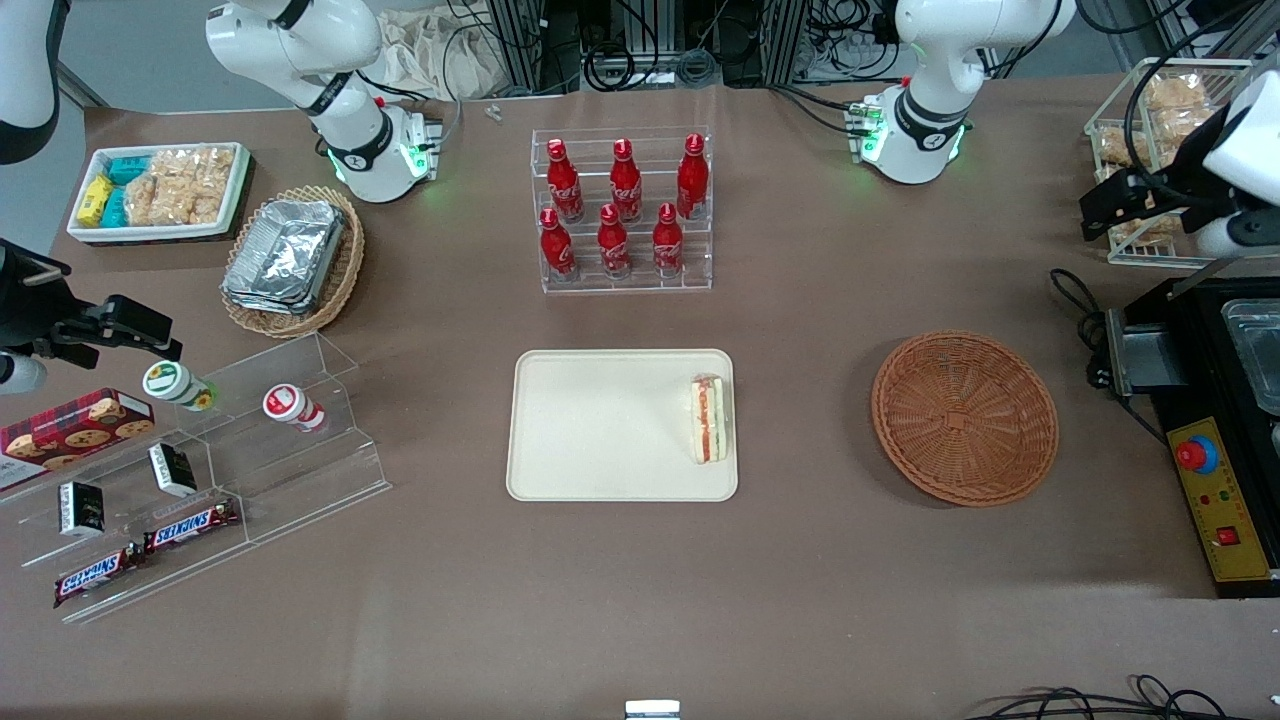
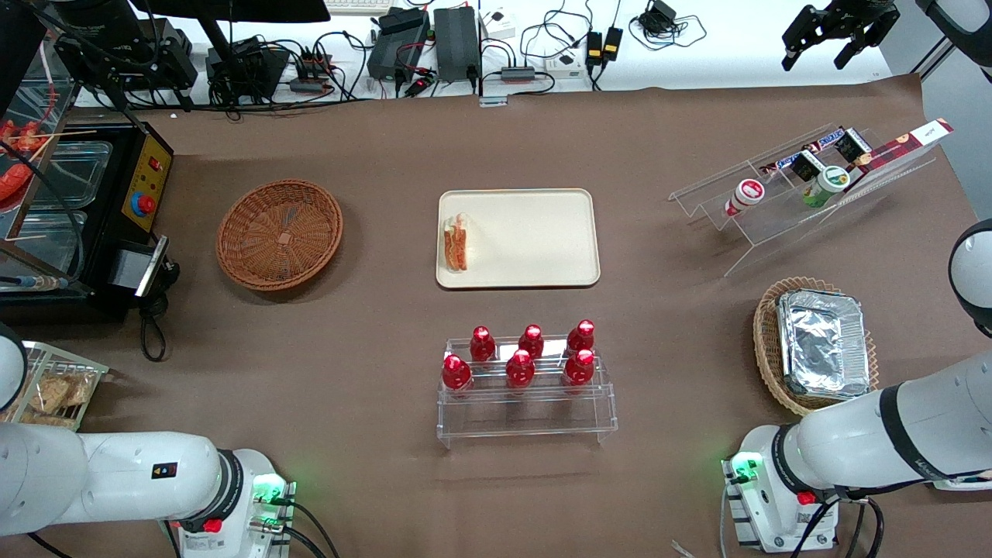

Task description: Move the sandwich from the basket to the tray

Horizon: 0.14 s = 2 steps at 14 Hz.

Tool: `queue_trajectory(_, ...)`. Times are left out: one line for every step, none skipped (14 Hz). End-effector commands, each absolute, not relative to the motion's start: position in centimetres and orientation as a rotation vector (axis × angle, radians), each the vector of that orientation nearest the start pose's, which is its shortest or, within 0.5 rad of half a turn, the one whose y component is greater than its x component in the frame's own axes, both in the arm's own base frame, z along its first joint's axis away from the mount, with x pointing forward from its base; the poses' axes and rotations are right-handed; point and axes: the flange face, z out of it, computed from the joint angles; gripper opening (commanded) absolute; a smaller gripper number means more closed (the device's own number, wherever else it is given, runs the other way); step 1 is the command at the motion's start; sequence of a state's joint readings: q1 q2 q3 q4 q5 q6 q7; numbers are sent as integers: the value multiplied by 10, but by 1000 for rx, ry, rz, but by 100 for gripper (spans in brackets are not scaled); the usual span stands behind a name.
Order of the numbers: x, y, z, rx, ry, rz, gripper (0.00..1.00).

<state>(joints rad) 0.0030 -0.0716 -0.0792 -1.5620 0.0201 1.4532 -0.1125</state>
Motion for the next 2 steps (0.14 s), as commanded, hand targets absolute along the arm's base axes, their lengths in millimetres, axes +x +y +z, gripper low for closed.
queue_trajectory(519, -44, 660, -3088, -44, 109, 100)
queue_trajectory(516, -44, 658, -3086, -38, 137, 100)
